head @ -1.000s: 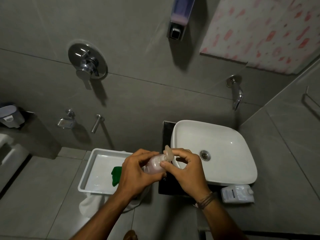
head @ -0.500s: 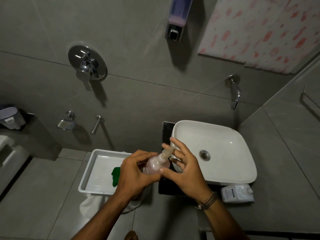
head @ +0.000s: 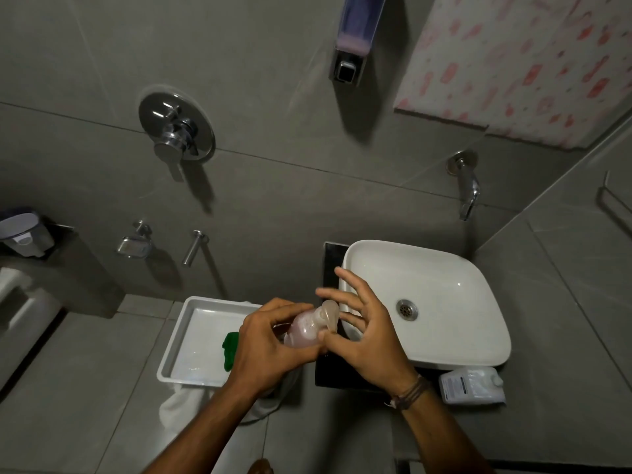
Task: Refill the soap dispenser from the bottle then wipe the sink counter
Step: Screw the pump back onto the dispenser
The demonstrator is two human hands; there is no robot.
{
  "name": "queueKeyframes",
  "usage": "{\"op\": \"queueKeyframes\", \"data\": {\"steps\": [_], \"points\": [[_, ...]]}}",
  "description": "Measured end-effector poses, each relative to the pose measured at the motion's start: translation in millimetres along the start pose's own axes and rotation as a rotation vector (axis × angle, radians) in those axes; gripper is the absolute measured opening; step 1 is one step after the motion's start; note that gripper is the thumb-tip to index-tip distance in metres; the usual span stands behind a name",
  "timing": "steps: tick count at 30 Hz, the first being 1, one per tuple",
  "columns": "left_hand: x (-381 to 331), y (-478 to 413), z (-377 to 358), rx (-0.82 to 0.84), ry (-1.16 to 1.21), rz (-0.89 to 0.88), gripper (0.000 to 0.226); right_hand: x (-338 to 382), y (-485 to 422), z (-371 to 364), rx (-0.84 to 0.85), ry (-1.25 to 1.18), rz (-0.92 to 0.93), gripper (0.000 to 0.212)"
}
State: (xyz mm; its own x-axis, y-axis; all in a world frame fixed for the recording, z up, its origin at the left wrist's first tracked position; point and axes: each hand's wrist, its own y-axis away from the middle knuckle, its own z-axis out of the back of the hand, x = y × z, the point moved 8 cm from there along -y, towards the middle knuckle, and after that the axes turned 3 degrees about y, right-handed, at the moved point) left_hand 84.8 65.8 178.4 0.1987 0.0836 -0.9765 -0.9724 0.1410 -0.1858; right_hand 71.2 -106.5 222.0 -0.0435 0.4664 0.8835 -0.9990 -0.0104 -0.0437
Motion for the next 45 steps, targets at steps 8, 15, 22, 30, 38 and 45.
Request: {"op": "queueKeyframes", "data": {"steps": [8,15,22,30,38,45], "points": [[7.3,-2.2,-4.8,0.031,-0.028,-0.006,0.062,4.3,3.6,3.4,0.002,0.020,0.019,0.081],[16.6,-2.8,-19.9,0.062,0.017,0.010,0.058,19.9,21.0,23.9,-0.214,0.171,0.080,0.048],[22.1,-6.8,-39.6,0.165,0.057,0.016,0.060,10.7,16.3,36.8,-0.047,0.172,0.080,0.050],[37.3,-2.9,-57.2,0.229,0.051,-0.009,0.060,-51.9,32.1,44.8,0.038,0.084,-0.030,0.082],[130.1,19.3,-97.3,0.295,-0.040,0.152,0.068,-205.7,72.5,-13.8,-0.006,0.047,-0.451,0.070],[190.6,17.4,-128.1,0.307,-0.013,0.283,0.072,-265.2,67.6,-33.5,-0.239,-0.170,-0.568,0.049]]}}
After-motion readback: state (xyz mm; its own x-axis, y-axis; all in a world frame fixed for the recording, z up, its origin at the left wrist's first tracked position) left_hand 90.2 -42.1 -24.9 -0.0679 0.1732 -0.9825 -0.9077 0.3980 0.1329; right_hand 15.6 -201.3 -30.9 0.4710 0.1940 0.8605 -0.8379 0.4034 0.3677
